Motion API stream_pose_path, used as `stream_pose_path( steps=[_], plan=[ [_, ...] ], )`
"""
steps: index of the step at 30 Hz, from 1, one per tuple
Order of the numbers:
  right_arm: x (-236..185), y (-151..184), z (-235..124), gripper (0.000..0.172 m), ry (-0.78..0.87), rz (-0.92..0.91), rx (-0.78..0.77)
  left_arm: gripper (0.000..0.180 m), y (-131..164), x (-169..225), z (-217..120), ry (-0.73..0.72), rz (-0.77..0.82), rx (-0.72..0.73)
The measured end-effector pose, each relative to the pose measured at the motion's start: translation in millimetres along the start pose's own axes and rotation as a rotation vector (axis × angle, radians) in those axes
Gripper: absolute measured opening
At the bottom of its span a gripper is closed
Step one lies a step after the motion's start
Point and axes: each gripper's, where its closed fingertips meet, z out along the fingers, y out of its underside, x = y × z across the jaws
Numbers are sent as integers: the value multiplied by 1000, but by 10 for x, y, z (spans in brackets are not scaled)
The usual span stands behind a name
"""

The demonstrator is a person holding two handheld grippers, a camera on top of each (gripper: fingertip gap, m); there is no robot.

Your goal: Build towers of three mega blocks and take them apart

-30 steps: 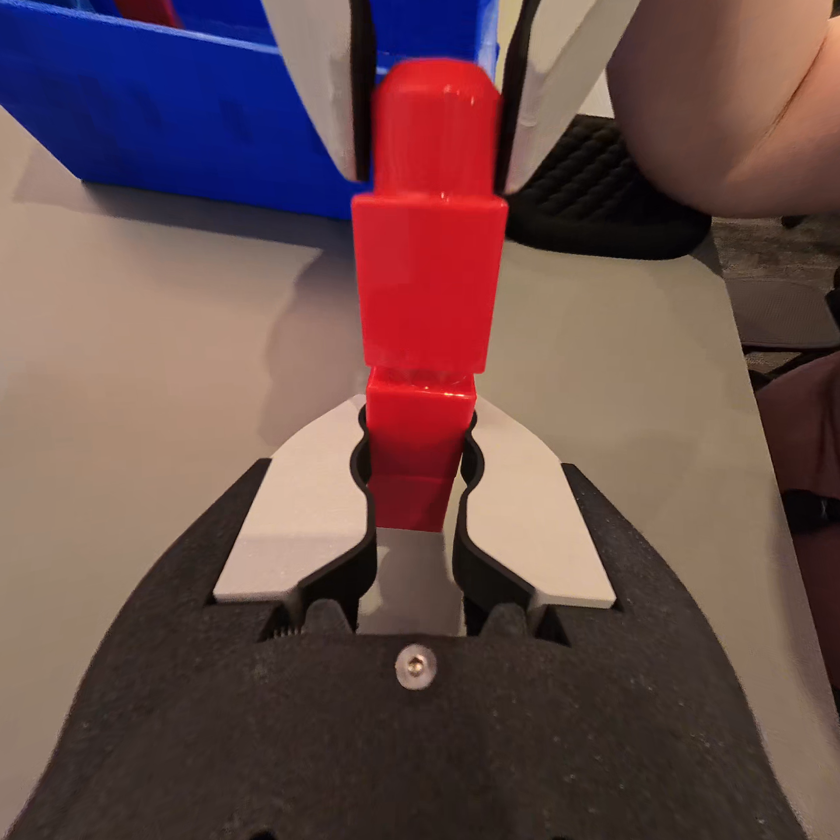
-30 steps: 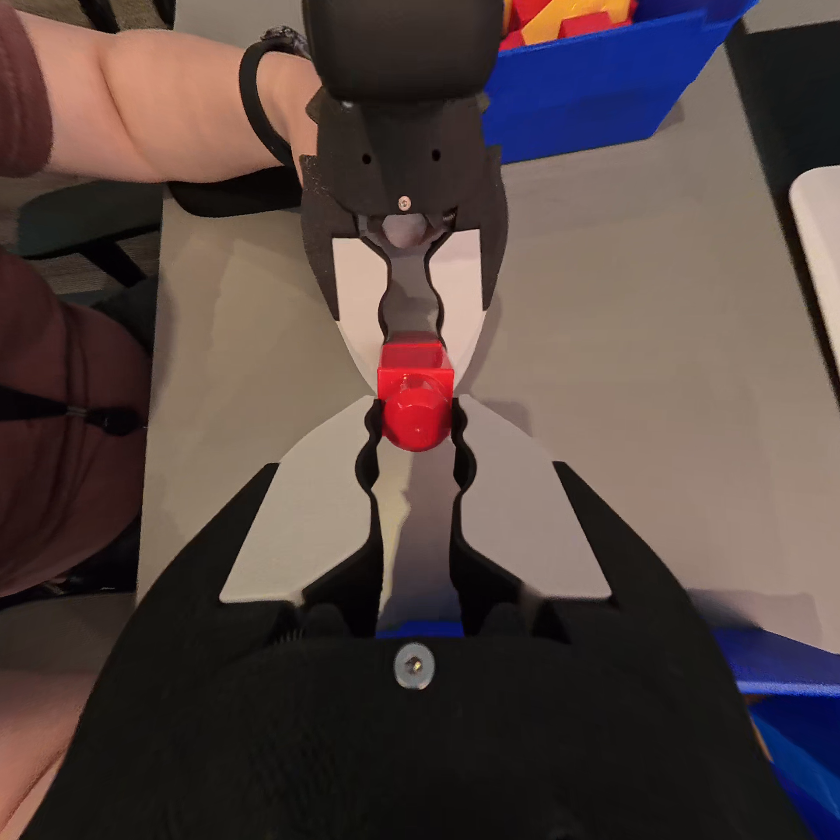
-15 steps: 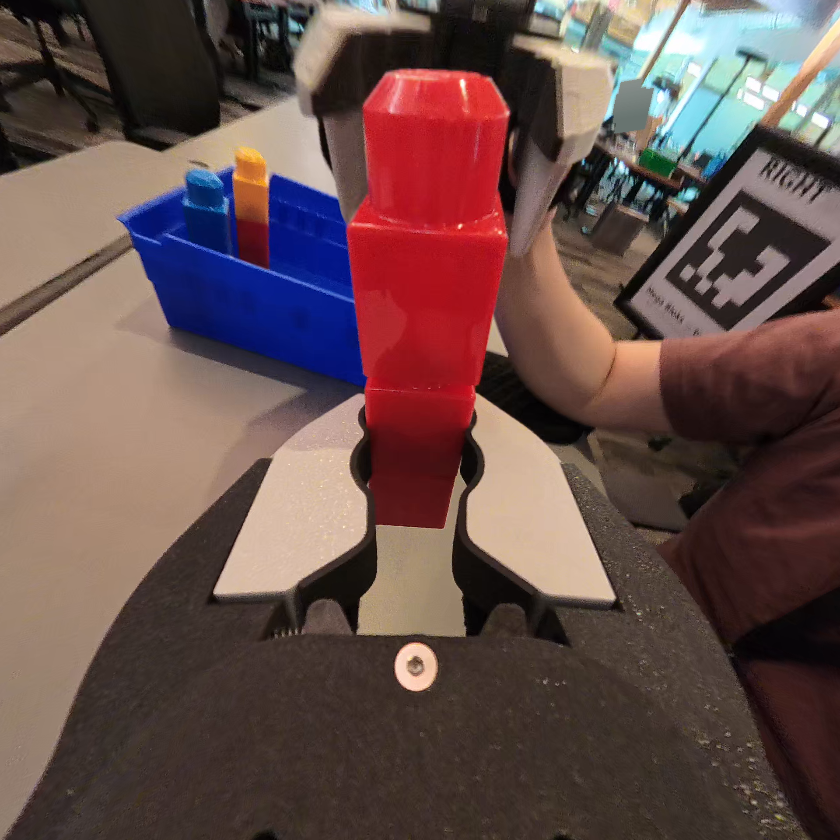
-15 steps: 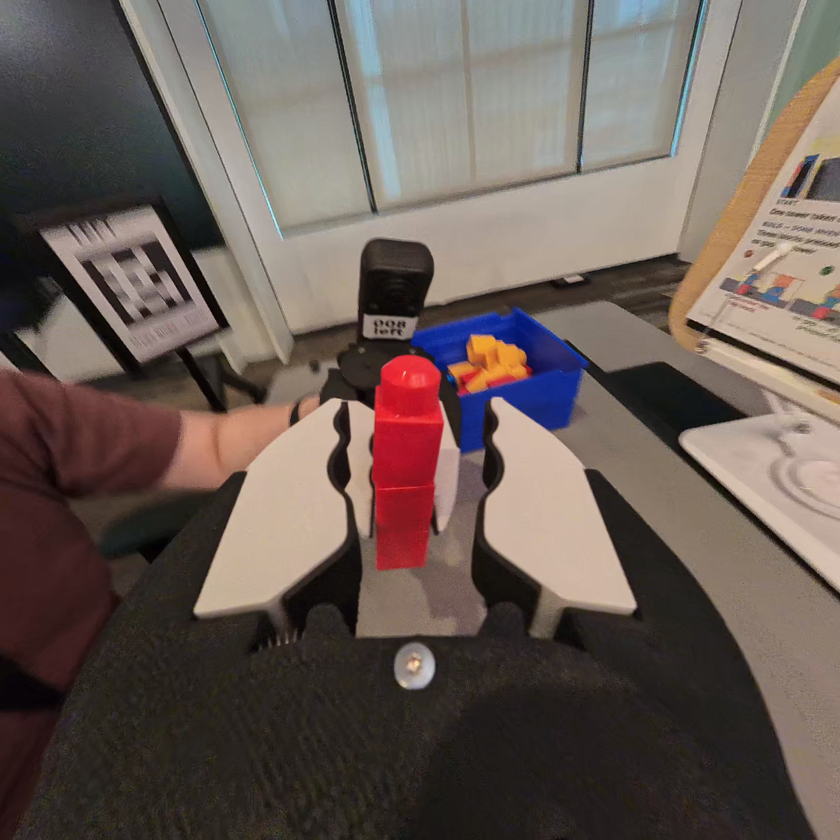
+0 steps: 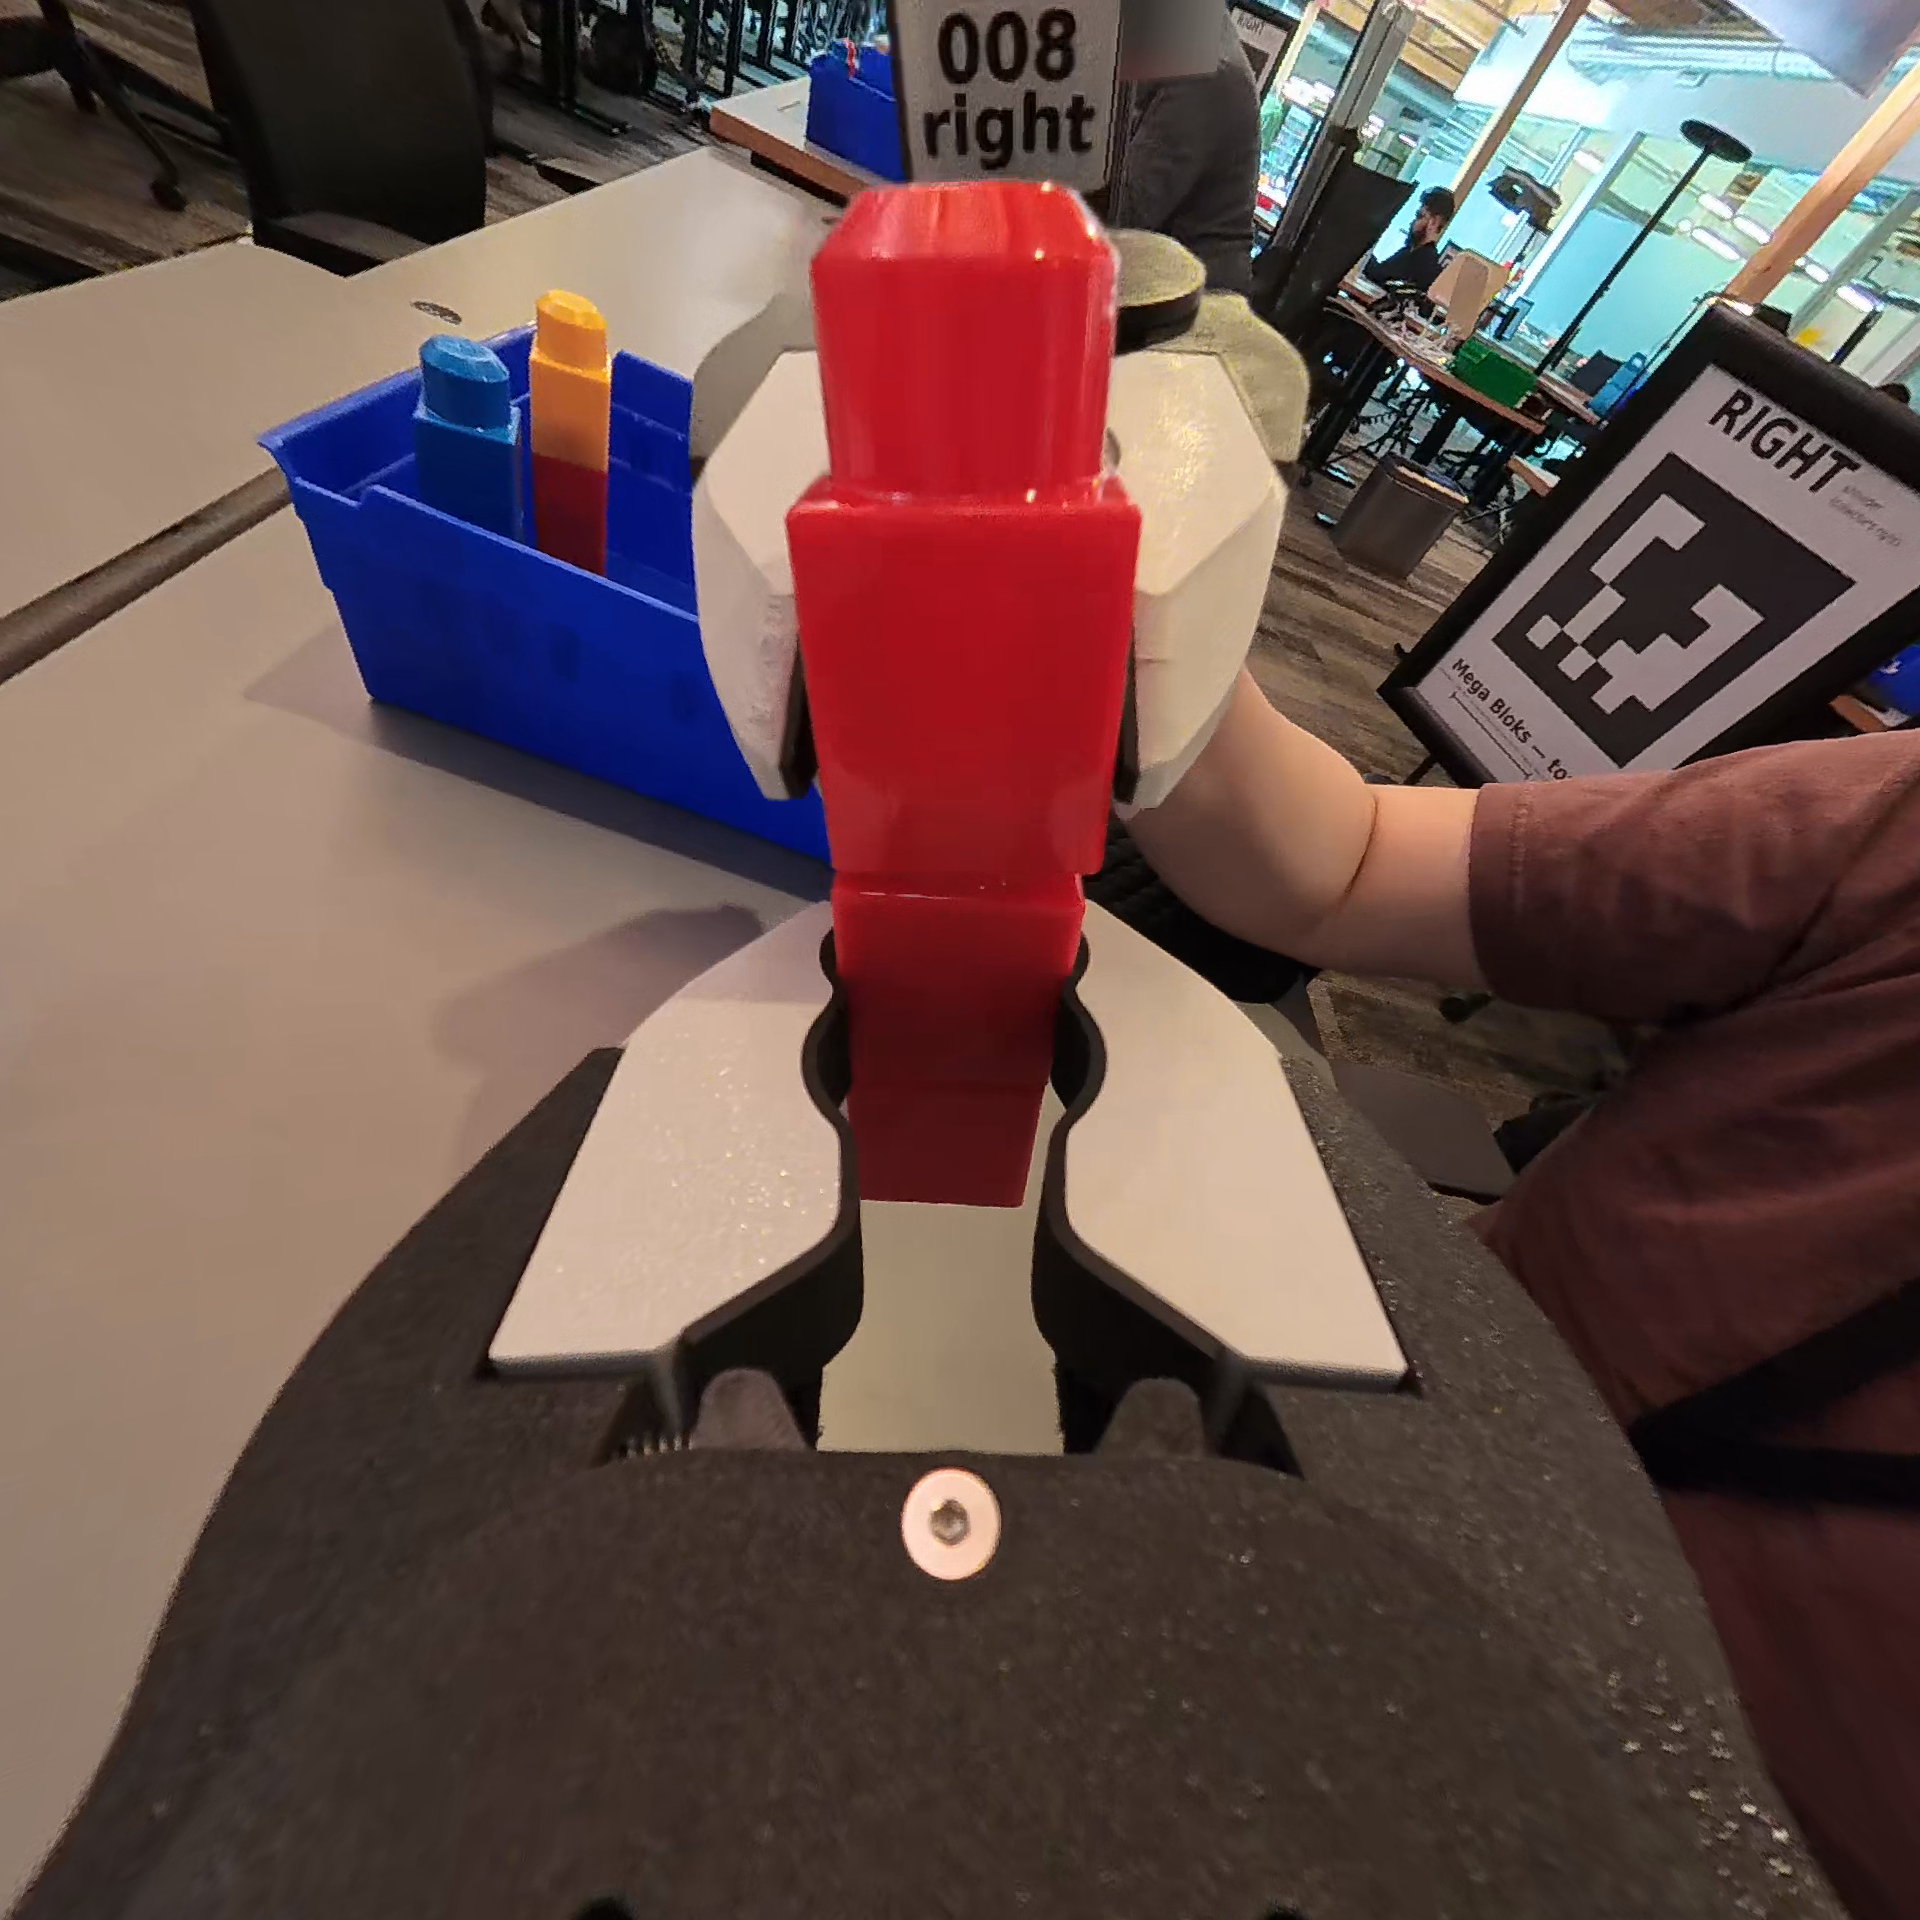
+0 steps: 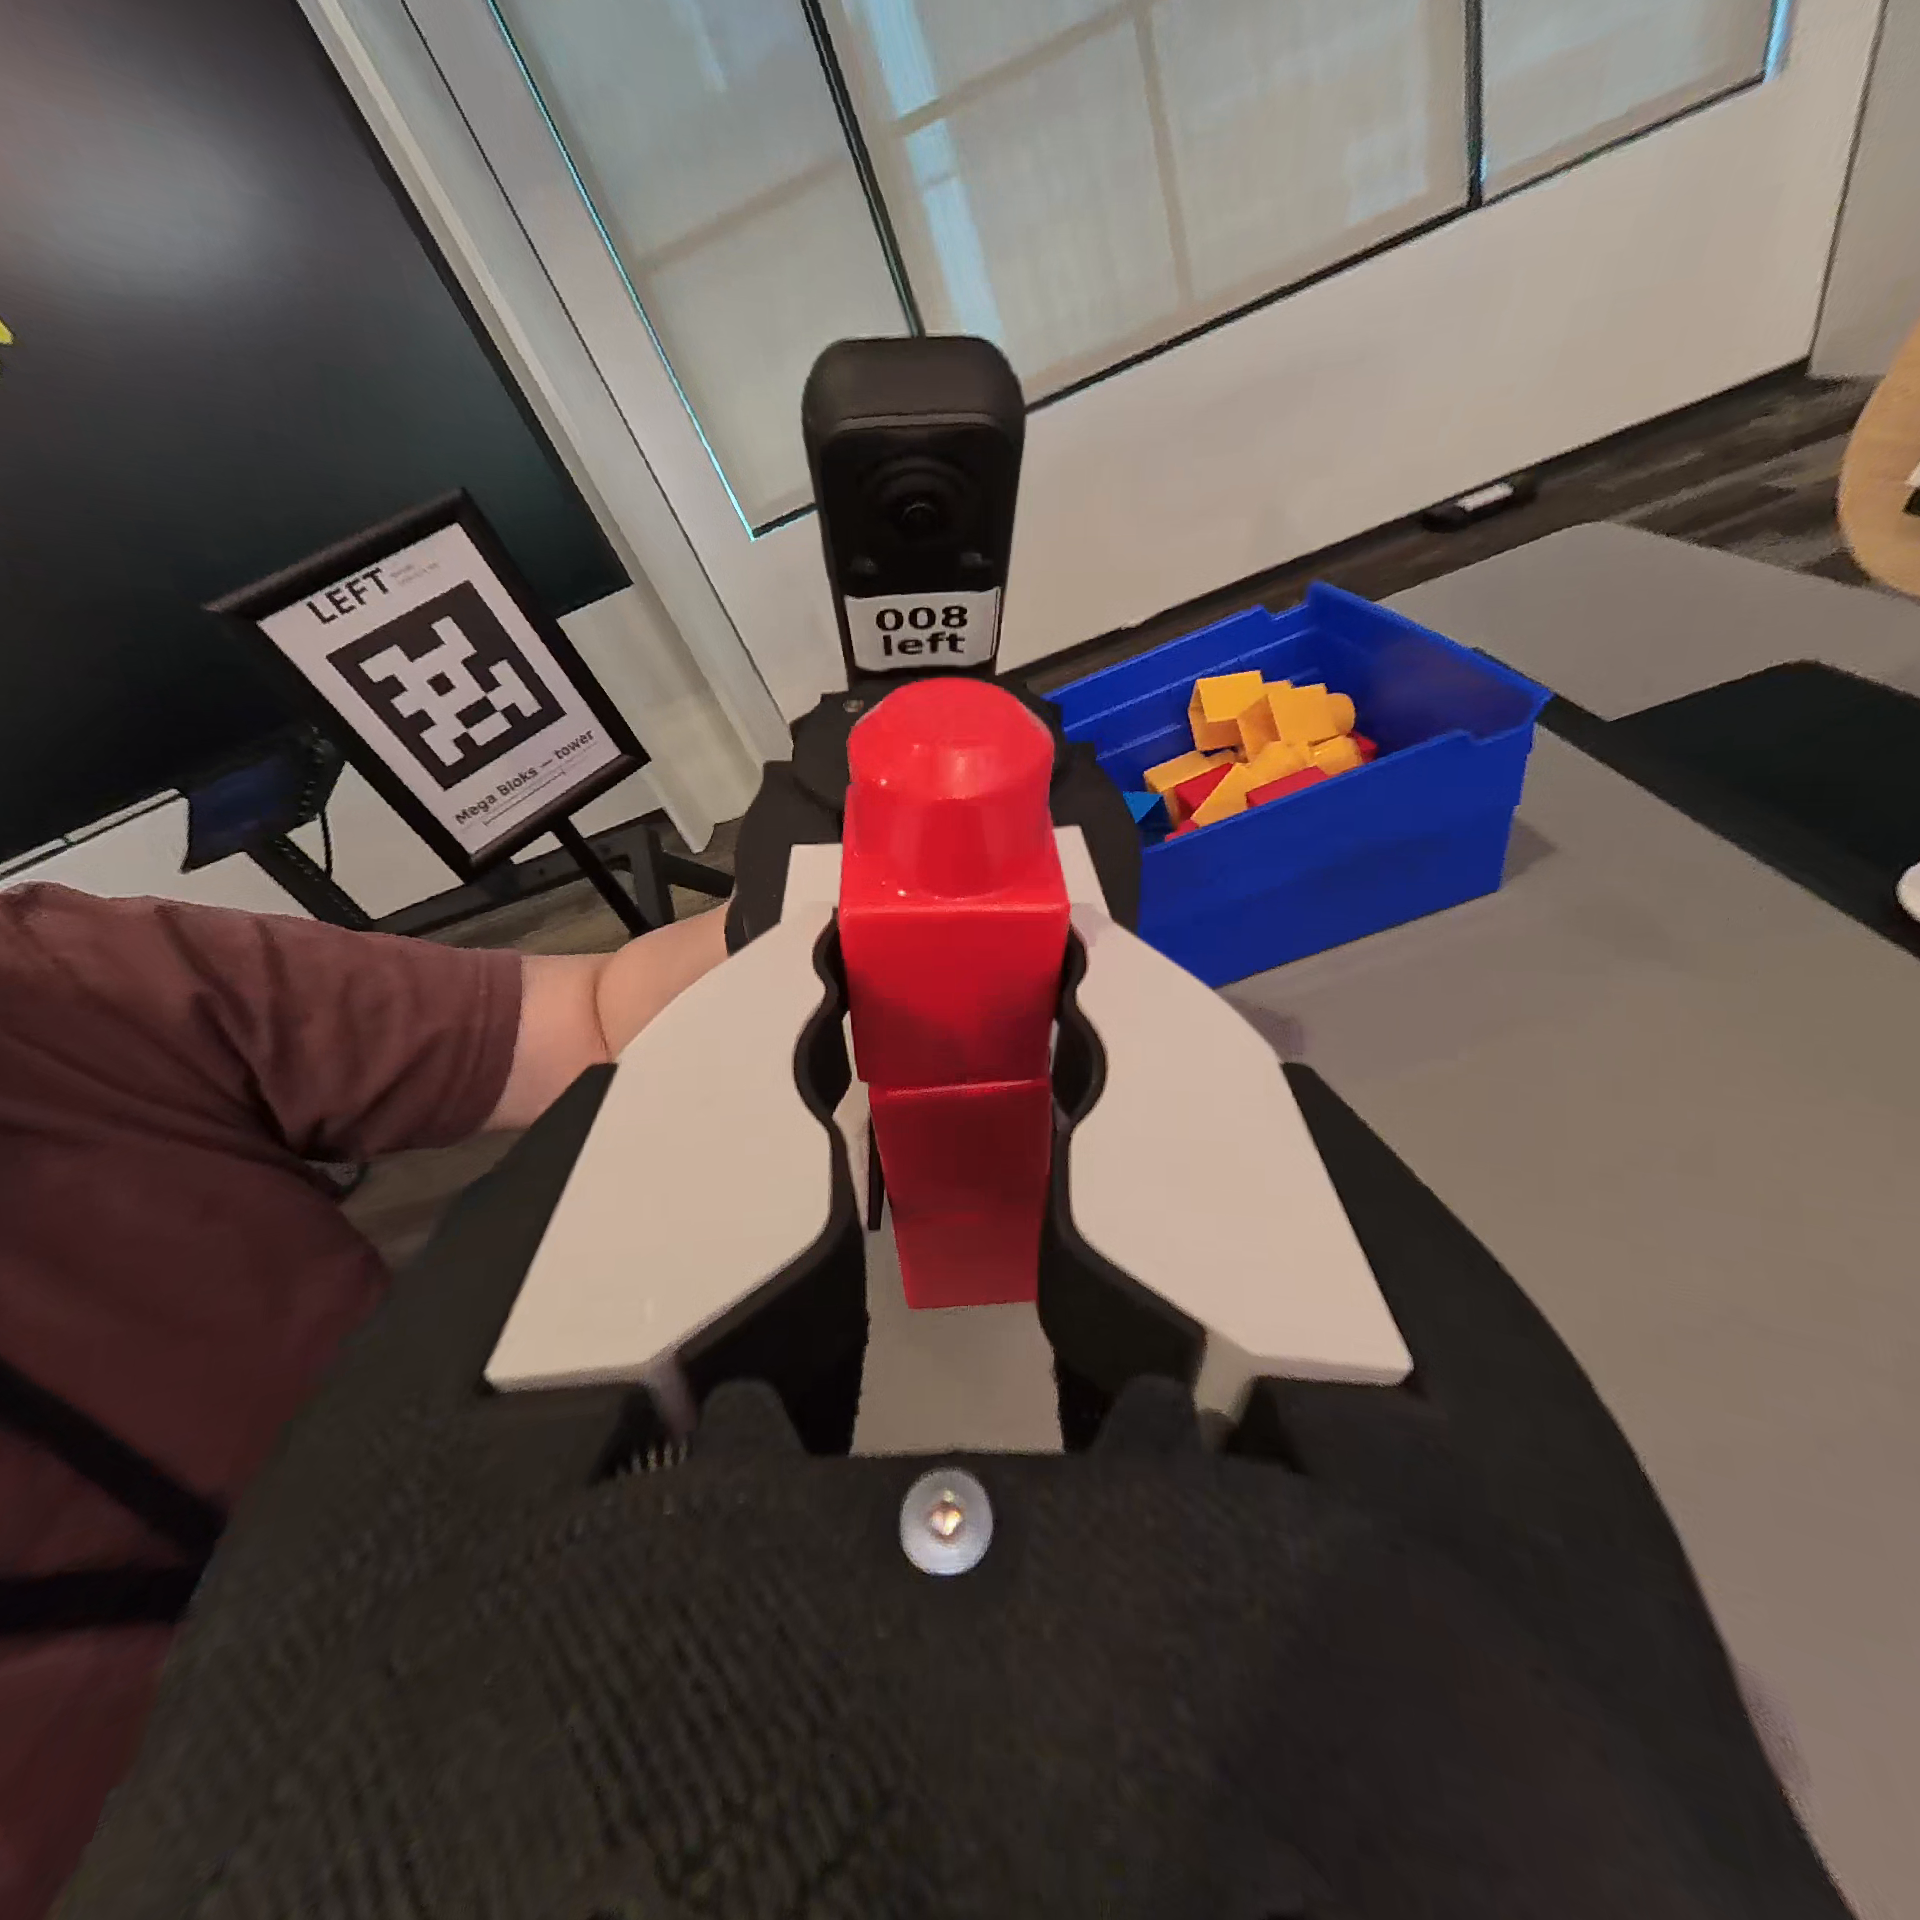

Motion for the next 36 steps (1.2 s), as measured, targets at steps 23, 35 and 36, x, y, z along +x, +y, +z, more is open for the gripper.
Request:
stream_pose_path(
  steps=[23,35,36],
  plan=[
    [-78,38,24,37,-76,67,-24,35,-7,135,-10,129,-111,-14],
    [-62,151,18,37,-51,92,-99,35,66,159,1,158,-173,-60],
    [-60,156,18,37,-53,88,-99,35,73,150,2,149,-170,-67]
  ],
)
